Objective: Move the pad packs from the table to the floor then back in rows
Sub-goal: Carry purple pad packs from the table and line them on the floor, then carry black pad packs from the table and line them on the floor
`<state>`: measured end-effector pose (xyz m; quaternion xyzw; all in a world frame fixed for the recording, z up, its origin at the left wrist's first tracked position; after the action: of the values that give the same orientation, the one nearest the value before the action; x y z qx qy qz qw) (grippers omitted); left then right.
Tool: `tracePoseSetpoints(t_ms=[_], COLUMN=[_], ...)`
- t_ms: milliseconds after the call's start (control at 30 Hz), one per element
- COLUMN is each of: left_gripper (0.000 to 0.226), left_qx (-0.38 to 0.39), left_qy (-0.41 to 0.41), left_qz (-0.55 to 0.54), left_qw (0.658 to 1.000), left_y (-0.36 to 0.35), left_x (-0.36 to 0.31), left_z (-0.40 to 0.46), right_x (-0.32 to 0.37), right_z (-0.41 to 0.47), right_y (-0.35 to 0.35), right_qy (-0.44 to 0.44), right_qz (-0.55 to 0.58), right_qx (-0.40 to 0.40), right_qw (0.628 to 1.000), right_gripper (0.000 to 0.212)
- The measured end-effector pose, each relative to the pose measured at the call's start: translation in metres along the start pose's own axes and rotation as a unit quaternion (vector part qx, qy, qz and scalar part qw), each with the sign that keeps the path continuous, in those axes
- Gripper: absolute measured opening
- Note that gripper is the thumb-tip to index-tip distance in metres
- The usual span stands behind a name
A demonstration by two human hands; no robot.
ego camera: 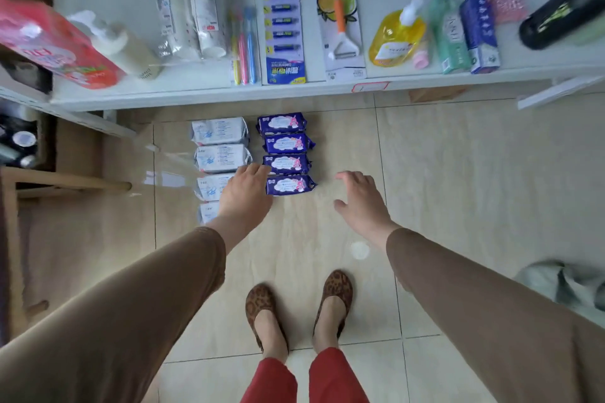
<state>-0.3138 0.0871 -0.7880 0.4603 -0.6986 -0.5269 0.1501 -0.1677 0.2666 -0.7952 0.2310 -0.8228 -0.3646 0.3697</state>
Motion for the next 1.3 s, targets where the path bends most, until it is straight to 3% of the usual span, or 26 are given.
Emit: tracePoseSetpoints(t_ms=[333,600,700,967,1300], left_gripper=[0.053,0.054,0.052,0.053,0.054], left_qx=[-0.053,-0.131,-0.167,-0.199,-0.238], left_qy=[-0.085,-0.164,-0.180,-0.123,-0.090], left_qz=[0.006,0.012,-0.002,-0.017,-0.020], left_qw=[0.995,0.978,0.969,0.972,0.967], left_y=[0.255,0.390,0.426,0.483,0.551], left_x=[-0.129,-0.235,-0.277,-0.363,-0.384], left_z=[-0.085,-0.112,-0.097,-0.048,0.025], right_x=[0.114,0.125,0.107,0.074,0.082], right_z=[-0.123,-0.177,-0.170,-0.117,-0.016], right_y=[0.272,0.440,0.498,0.617,0.723], right_qy=[0.050,0.090,0.096,0.147,0.159], right_qz=[-0.048,-0.064,-0.054,-0.036,-0.010], right_qx=[-0.092,-0.170,-0.194,-0.182,-0.218], right_qw=[0.993,0.979,0.975,0.972,0.963], right_gripper=[0.047,0.050,0.050,0.051,0.054])
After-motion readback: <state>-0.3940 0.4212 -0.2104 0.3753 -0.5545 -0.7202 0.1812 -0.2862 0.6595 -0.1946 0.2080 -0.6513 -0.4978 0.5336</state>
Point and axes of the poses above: each hand's wrist, its own z-axis towards the middle knuckle, its own y-axis out of the back of the hand, x = y × z, the point moved 5 cm from there along z, towards the middle knuckle, and after that the axes turned 2 degrees about -x, right-handed, at the moved point
